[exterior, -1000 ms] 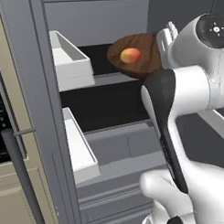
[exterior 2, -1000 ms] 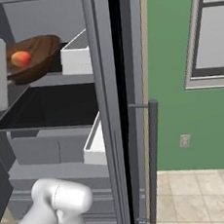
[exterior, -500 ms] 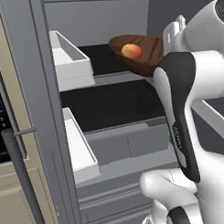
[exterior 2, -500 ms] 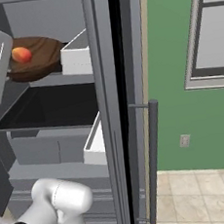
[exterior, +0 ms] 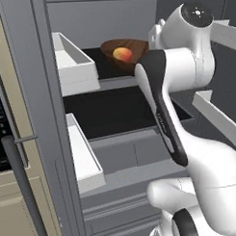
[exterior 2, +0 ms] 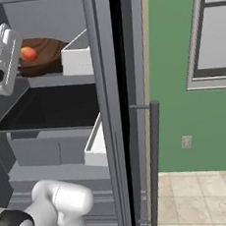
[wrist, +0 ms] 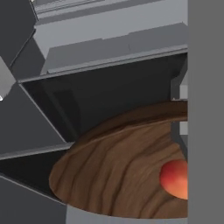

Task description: Move the cup from next to the sink to the open cabinet. Then, move the bowl with the mango to the fridge to clear the area for faucet cleaning.

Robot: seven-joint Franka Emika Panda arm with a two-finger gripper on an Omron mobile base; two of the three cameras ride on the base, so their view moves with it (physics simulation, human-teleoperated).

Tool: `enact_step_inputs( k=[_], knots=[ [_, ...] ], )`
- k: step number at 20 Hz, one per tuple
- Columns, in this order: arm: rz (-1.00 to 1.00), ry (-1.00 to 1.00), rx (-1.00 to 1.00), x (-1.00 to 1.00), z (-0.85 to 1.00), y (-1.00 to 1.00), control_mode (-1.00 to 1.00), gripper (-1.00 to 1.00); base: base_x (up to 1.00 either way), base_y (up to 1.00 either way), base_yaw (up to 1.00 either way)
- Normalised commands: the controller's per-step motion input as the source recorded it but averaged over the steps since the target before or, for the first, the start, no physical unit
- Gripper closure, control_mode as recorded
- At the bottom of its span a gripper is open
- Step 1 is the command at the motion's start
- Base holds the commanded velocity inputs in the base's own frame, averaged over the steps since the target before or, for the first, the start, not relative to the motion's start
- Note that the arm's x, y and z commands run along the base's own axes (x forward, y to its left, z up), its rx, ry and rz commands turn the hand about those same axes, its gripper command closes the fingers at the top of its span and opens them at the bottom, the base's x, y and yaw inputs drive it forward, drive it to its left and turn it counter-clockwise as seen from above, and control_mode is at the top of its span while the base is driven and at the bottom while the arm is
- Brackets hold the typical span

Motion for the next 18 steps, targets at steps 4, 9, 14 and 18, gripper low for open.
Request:
enact_step_inputs(
  k=[4, 9, 14, 18],
  knots=[
    [0.00, 0.00, 0.00, 1.00, -0.11, 0.12, -1.00, 1.00, 0.00, 0.00, 0.00],
    [0.00, 0.04, -0.03, 1.00, -0.22, 0.15, -1.00, 1.00, 0.00, 0.00, 0.00],
    [0.00, 0.12, -0.03, 0.91, -0.29, 0.13, -1.00, 1.00, 0.00, 0.00, 0.00],
    [0.00, 0.11, -0.03, 0.83, -0.24, 0.05, -1.00, 1.00, 0.00, 0.00, 0.00]
  ],
)
